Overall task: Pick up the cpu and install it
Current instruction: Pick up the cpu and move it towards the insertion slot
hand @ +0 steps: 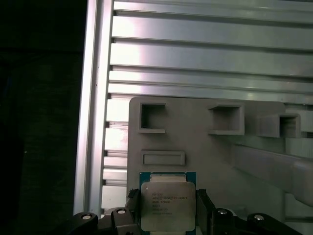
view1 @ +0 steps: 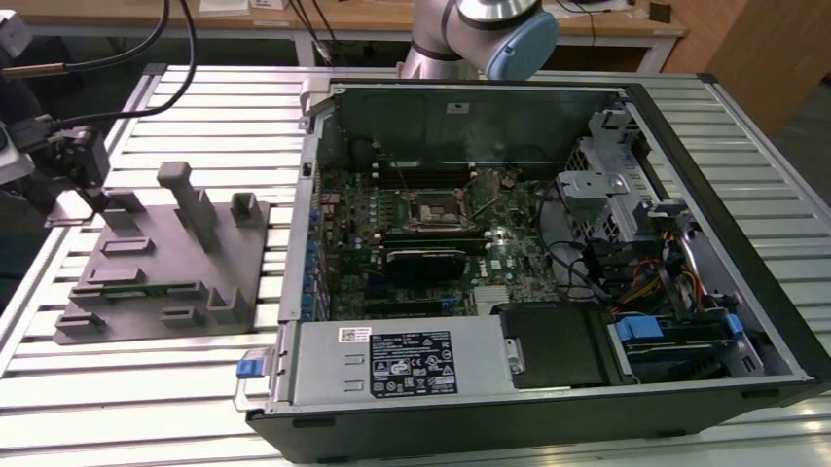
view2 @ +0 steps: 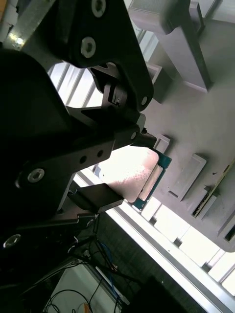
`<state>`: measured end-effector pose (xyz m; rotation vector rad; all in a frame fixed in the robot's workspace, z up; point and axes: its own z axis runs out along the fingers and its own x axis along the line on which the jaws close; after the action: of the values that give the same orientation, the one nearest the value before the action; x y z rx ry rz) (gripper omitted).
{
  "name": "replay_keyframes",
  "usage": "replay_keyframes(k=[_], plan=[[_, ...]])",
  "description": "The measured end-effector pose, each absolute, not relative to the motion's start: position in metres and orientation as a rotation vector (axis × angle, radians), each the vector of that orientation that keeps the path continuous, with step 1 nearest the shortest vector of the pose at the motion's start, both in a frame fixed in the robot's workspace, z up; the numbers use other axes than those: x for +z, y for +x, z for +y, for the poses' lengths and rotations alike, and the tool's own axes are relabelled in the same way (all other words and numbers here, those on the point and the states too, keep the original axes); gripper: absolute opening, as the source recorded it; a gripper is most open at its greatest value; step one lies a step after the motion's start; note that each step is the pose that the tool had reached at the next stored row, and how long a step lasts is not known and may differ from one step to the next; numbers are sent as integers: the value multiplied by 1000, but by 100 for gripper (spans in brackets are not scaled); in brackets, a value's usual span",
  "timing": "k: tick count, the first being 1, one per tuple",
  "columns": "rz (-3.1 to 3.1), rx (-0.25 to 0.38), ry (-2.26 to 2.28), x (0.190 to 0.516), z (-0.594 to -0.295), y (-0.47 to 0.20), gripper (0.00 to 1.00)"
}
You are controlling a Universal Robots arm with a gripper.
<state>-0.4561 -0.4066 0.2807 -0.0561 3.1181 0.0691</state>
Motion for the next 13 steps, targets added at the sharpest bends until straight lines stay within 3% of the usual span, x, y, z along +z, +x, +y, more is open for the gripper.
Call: replay_keyframes(k=[13], plan=[[3118,69,-56,287,-407,-456,54]])
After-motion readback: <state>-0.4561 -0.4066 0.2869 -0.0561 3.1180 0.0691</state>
